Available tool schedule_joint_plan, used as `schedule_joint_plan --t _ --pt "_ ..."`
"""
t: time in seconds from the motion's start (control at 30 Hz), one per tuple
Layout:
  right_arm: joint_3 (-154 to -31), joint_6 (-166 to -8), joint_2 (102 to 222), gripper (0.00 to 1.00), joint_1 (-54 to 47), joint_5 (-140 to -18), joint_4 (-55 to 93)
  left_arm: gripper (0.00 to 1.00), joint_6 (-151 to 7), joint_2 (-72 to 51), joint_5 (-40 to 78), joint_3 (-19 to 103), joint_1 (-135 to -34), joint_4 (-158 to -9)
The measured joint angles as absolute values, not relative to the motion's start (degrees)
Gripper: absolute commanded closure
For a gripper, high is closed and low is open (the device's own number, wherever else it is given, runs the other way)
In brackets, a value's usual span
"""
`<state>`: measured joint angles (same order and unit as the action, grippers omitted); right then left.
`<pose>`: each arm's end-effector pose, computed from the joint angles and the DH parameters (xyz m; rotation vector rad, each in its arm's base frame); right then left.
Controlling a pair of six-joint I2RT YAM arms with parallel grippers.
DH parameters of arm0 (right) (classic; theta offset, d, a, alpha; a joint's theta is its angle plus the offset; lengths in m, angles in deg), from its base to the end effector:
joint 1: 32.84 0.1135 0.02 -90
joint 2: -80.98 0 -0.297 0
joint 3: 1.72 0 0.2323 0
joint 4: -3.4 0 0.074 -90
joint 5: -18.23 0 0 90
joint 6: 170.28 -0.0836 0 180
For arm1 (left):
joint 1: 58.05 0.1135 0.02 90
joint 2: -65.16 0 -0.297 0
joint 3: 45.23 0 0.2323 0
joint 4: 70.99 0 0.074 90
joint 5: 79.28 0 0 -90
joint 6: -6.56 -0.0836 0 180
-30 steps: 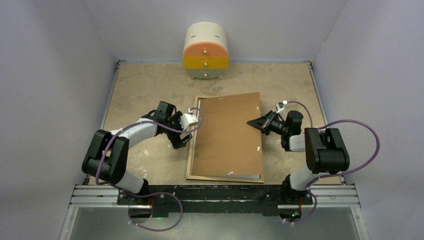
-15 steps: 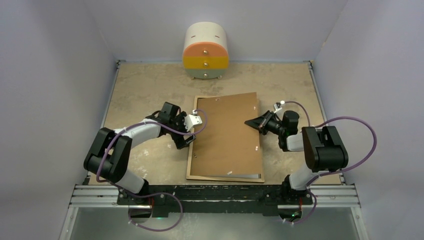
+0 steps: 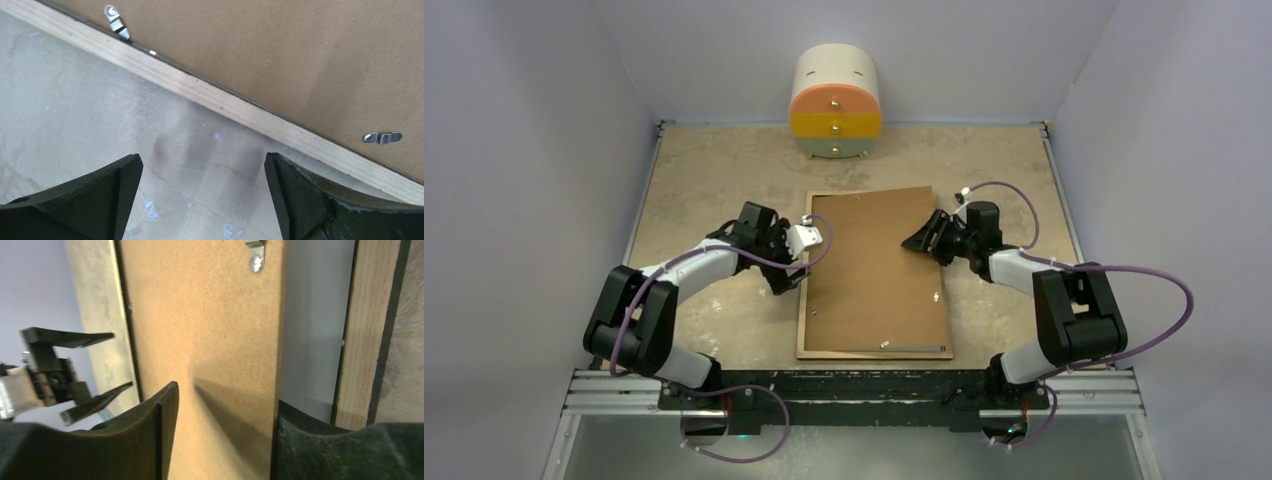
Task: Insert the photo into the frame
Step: Place the photo frame item in the photo frame.
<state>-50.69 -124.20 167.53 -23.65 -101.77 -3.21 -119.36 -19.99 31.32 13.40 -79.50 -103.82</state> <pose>0.3011 0.0911 0.1930 0.3387 2.2033 1.0860 0.2502 -0.1299 0.1747 1.3326 2.1715 -0.3709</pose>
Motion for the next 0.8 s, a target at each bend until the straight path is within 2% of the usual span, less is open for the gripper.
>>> schedule_joint_plan --t 0.07,0.1,0.8 --pt "-52.1 -122.6 167.4 0.03 -22.3 -99.7 0.3 0.00 -119.6 -19.2 31.3 13.3 -78.7 -103.8" --pt "-52.7 -122.1 167.4 0.01 -21.8 -98.9 1.8 0.00 -119.7 -18.9 31.3 13.3 -78.5 -103.8" --pt "-66.9 -110.0 167.5 0.01 -12.5 -78.7 29.6 0.00 -120.1 -17.6 31.3 12.0 -77.9 -104.1"
